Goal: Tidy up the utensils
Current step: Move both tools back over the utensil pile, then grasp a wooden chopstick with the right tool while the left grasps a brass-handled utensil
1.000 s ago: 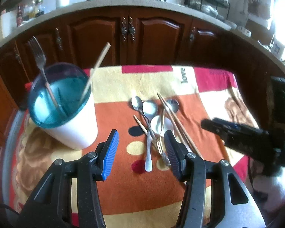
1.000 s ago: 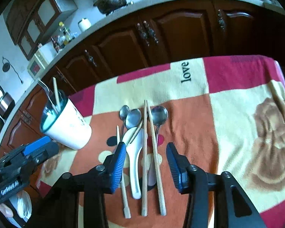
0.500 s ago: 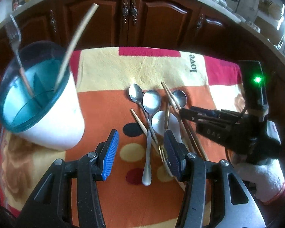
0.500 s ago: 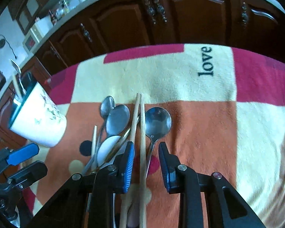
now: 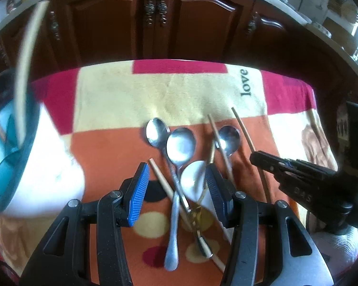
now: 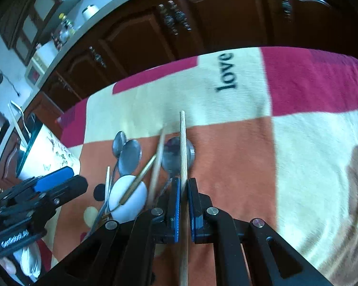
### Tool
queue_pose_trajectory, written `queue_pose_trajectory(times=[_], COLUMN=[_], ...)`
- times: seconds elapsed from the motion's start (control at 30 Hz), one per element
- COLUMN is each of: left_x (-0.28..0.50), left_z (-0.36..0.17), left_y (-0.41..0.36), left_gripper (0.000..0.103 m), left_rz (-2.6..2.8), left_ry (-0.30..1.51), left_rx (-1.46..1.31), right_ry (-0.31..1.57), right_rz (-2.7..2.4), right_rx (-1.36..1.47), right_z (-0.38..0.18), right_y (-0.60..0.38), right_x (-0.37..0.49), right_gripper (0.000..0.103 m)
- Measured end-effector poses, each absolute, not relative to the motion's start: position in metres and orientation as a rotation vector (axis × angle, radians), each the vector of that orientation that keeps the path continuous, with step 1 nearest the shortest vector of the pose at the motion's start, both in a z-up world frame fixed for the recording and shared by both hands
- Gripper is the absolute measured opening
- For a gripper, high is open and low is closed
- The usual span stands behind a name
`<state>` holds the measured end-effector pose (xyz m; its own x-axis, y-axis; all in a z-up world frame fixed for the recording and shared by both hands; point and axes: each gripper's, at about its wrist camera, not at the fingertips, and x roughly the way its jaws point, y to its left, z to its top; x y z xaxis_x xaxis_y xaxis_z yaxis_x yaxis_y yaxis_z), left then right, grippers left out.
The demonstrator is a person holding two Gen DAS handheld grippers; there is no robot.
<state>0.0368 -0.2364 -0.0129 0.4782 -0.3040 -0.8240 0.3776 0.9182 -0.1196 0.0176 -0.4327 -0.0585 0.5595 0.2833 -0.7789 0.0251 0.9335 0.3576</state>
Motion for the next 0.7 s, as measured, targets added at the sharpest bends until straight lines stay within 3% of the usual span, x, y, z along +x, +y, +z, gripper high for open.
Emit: queue_pose_trajectory(times=[0.4,0.63,0.7], left_x=[0.057,0.067,0.069], left_z=[-0.028,-0.045,-0.048], left_y=[-0.274,-0.291,-0.295], left_gripper=[0.048,0.024,0.022], left_rz=[-0.482,-0.497,-0.505], left_ry=[1.059,1.100,1.108], left_rx=[0.141,0.243,0.251], right_ry=[1.005,1.012,1.014], right_rz=[0.135,0.156,0.162], right_rx=[0.339,0.363,0.359], right_z=[-0.065,-0.071,-0.071], right_y=[-0.447,-0.450,-0.450], right_x=[0.009,0.011,0.013], right_gripper=[0.006,0.006,0.006])
